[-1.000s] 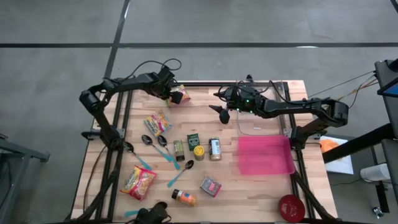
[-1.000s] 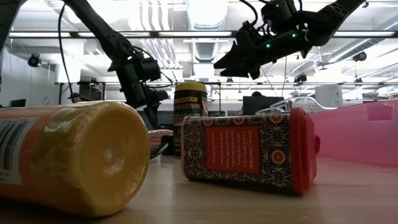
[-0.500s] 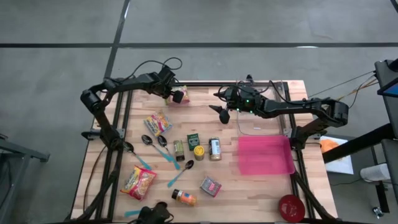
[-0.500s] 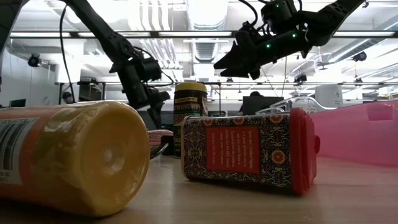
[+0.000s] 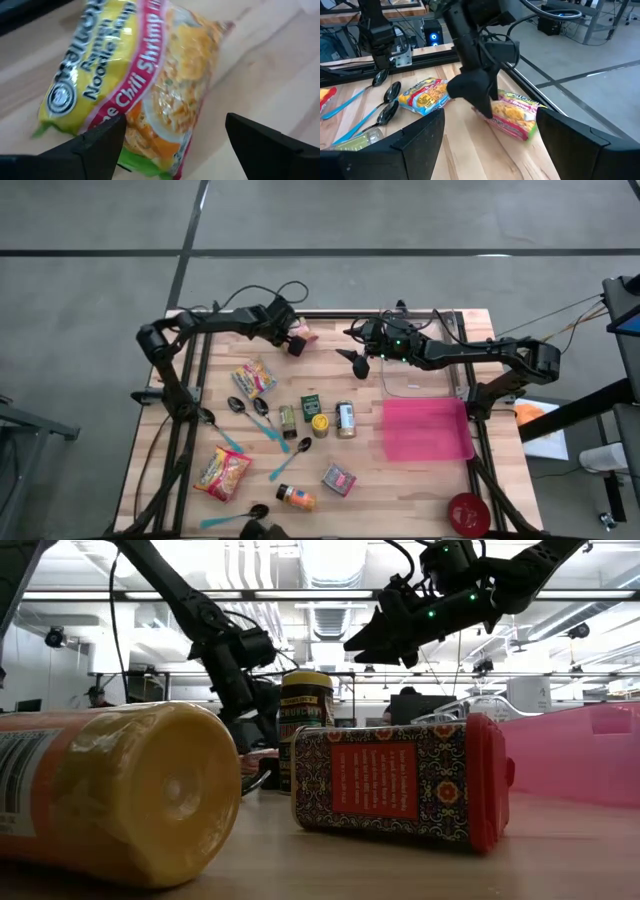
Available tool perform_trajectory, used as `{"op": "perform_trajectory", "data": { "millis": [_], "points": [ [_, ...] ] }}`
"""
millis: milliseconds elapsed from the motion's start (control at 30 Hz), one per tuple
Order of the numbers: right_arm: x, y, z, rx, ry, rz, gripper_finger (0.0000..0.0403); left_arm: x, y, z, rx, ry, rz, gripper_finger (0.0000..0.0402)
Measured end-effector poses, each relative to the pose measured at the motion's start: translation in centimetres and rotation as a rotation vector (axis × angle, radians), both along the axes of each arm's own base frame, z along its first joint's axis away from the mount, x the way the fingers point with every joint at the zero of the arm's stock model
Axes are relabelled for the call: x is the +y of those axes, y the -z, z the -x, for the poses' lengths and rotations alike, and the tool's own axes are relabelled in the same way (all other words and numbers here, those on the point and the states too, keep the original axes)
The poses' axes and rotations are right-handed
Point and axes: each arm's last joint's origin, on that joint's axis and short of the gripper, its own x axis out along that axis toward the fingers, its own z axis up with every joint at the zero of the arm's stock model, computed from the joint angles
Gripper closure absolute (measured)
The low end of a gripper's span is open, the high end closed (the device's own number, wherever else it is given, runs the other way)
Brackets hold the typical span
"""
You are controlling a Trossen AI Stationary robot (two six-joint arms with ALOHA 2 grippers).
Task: Pick & Place Food Item
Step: Put the green noodle pack into the top transparent bin
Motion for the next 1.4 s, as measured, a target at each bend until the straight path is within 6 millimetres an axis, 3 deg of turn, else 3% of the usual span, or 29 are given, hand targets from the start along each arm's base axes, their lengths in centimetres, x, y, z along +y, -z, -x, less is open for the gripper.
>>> {"op": "perform_trajectory", "data": {
  "millis": [433,633,933,1133,1400],
  "points": [
    [0.0,0.0,0.0,0.000,0.000,0.001,0.0090,-3.3,-0.2,-3.5,-0.087,0.121,-0.084,0.0055],
    [0.0,0.0,0.0,0.000,0.000,0.002,0.0090,-4.2,-1.1,-3.5,-0.061,0.178,-0.134,0.0055],
    [0.0,0.0,0.0,0.000,0.000,0.002,0.0090,-2.1,-3.3,-1.4,0.006,-0.003,-0.292,0.0055],
    [0.0,0.0,0.0,-0.001,0.000,0.000,0.0090,0.2,-1.9,-0.3,0.029,-0.061,-0.251,0.0055],
    [0.0,0.0,0.0,0.000,-0.001,0.001,0.0090,0.9,0.6,-0.9,0.031,-0.066,-0.192,0.0055]
  ]
}}
